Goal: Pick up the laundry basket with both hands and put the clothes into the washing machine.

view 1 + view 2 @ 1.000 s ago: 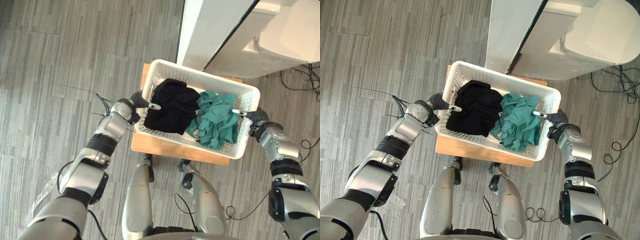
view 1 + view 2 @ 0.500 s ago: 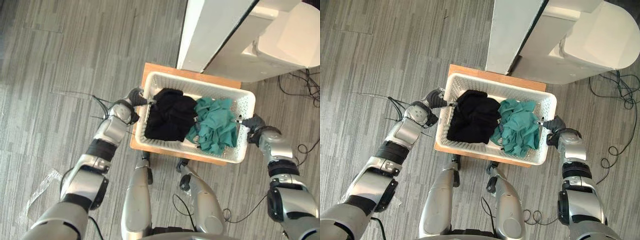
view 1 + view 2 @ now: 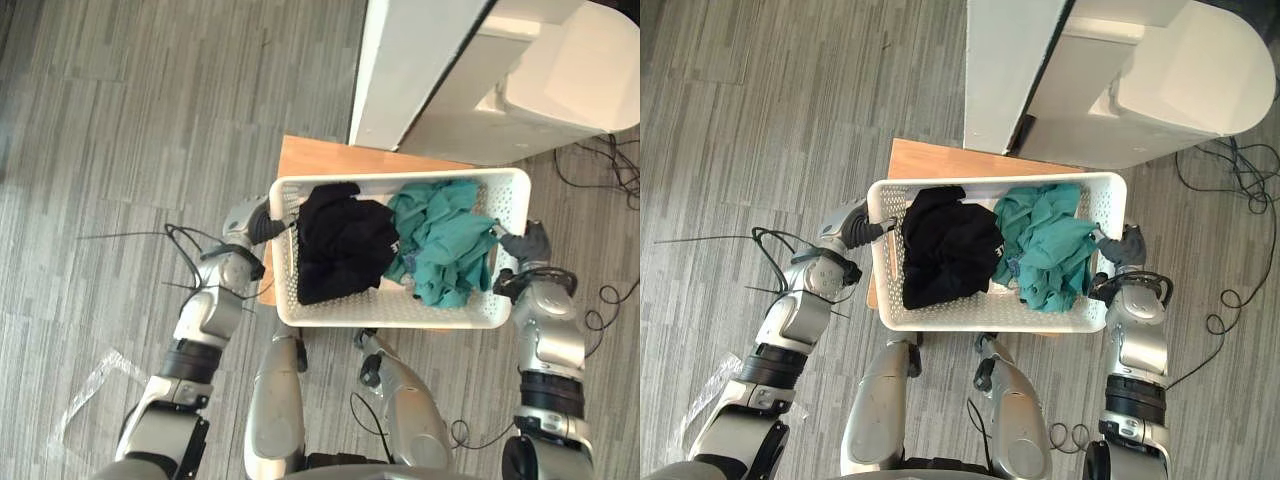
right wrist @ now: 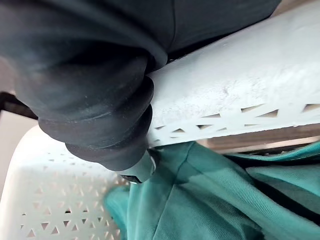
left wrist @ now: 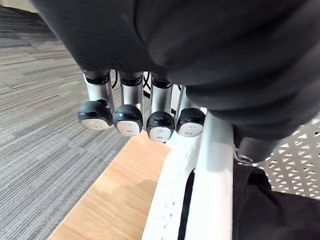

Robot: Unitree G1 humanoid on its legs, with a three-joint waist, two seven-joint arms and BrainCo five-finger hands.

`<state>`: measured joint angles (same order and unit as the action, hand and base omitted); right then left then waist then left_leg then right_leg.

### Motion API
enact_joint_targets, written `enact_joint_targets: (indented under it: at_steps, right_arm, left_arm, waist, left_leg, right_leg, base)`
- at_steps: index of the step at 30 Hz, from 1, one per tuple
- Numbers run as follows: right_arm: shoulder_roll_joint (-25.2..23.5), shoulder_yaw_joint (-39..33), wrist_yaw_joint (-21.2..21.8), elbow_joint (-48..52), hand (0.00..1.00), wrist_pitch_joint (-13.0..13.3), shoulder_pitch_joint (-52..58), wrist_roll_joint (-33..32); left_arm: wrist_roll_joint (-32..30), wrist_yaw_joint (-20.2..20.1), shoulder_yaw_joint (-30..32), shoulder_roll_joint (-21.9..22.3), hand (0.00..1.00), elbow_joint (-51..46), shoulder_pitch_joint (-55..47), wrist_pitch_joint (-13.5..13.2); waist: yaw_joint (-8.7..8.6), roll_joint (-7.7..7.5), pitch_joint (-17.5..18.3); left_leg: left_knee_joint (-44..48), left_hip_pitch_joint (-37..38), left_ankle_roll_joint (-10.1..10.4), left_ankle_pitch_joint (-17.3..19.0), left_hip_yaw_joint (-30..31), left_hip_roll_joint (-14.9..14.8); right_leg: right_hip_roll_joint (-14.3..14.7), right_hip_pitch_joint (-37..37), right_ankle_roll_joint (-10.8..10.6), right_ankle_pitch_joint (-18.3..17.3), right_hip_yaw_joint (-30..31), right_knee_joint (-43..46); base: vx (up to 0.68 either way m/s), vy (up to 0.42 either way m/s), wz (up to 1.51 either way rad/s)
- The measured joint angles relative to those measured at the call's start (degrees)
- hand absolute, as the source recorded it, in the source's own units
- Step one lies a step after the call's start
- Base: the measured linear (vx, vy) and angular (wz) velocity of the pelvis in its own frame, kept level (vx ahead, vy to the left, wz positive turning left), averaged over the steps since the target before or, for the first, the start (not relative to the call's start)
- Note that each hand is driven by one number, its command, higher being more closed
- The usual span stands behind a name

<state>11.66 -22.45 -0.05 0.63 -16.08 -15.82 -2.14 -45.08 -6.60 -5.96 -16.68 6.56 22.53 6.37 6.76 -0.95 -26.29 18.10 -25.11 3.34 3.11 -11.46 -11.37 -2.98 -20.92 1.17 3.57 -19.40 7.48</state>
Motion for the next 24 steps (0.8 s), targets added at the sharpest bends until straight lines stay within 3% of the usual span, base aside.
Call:
enact_joint_targets:
  at_steps: [7,14,21,24]
  right_arm:
    - [-0.3,-0.2,0.9,0.7,1.00,-0.1,3.1,0.5]
    - [-1.8,-1.9,1.3,0.7,1.00,-0.1,4.1,0.5]
    - [-6.7,-1.6,-2.2,0.7,1.00,3.7,7.0,-4.5]
    - [-9.2,2.0,-4.6,0.8,1.00,5.9,9.7,-7.6]
  left_arm:
    - [0.0,-1.9,1.6,3.0,1.00,-2.0,-6.4,-2.0]
    - [-0.2,-1.5,2.0,5.4,1.00,-4.3,-8.9,-2.3]
    - [0.0,3.6,5.4,10.0,1.00,-6.4,-8.2,-0.9]
    - [4.6,9.3,7.4,13.5,1.00,-9.7,-9.2,0.5]
  waist:
    - [0.01,0.02,0.0]
    - [0.17,0.05,0.0]
    - [0.19,0.10,0.0]
    - [0.02,0.16,0.1]
  left_leg:
    - [1.3,0.2,0.0,0.7,-0.7,-0.6]
    - [1.3,0.2,0.0,0.7,-0.8,-0.6]
    - [0.9,1.1,0.1,0.6,-0.1,-0.5]
    - [-0.5,5.4,0.1,0.6,0.0,0.4]
  right_leg:
    - [0.7,0.0,0.5,0.3,1.3,0.0]
    - [0.8,0.1,0.6,0.4,1.4,-0.2]
    - [0.5,1.0,0.7,-0.2,0.5,0.5]
    - [-0.6,3.5,0.4,-3.0,0.3,3.6]
  base:
    - [0.00,0.003,-0.10]
    - [0.01,0.004,-0.01]
    - [0.04,0.018,0.07]
    - [0.06,0.022,0.14]
